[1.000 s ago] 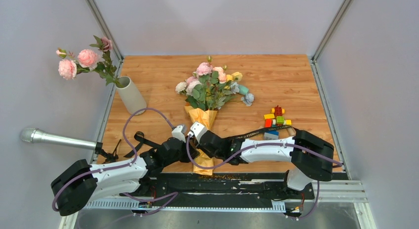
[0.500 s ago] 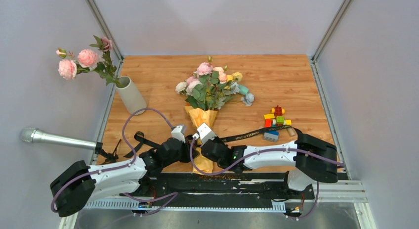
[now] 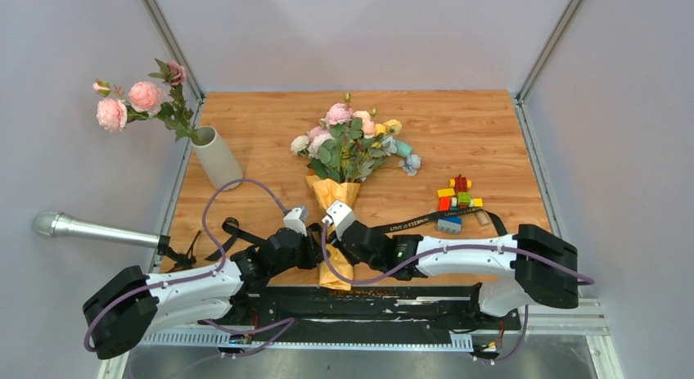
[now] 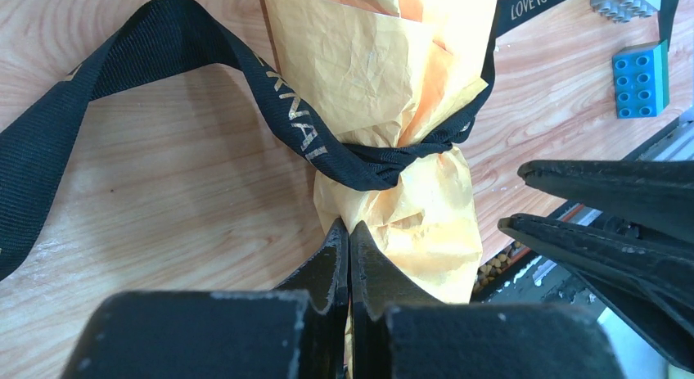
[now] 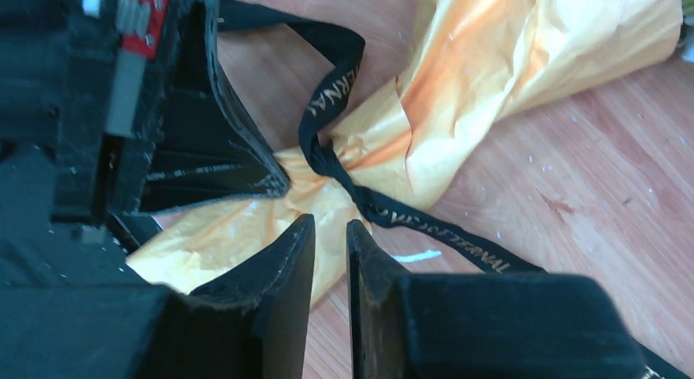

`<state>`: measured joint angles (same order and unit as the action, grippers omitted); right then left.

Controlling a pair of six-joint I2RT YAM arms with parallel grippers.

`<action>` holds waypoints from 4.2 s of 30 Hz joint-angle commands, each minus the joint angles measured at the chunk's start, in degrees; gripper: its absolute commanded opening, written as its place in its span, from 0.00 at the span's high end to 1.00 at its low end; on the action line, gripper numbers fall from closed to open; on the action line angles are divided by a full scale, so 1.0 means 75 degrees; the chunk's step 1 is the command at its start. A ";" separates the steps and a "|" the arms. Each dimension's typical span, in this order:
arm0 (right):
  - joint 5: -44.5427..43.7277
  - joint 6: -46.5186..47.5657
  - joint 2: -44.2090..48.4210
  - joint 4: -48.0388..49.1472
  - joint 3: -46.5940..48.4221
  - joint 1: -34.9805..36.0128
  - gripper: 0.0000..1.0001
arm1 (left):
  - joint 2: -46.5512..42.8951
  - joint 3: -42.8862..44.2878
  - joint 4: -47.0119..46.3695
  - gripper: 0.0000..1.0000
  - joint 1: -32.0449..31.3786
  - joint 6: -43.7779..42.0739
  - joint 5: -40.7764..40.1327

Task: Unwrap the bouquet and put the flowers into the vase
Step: Untie the ribbon from the wrapping paper.

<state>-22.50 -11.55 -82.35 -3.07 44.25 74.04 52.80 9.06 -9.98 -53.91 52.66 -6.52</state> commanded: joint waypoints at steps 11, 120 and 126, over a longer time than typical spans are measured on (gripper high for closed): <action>0.1387 -0.0540 -0.1283 -0.1030 0.1735 -0.0766 0.77 | -0.0116 0.0006 0.0019 1.00 0.0004 -0.0052 -0.0200; 0.2671 -0.4114 -0.0157 0.3871 -0.2488 -0.1429 0.60 | 0.2087 0.3337 0.2244 0.54 0.0078 -0.5589 0.0354; 0.2692 -0.4108 -0.0328 0.3855 -0.2402 -0.1428 0.68 | 0.2068 0.3300 0.2323 0.56 0.0078 -0.5659 0.0232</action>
<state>-2.50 -42.04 -83.59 24.16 25.12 63.44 68.29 32.32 6.90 -53.47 12.49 -1.87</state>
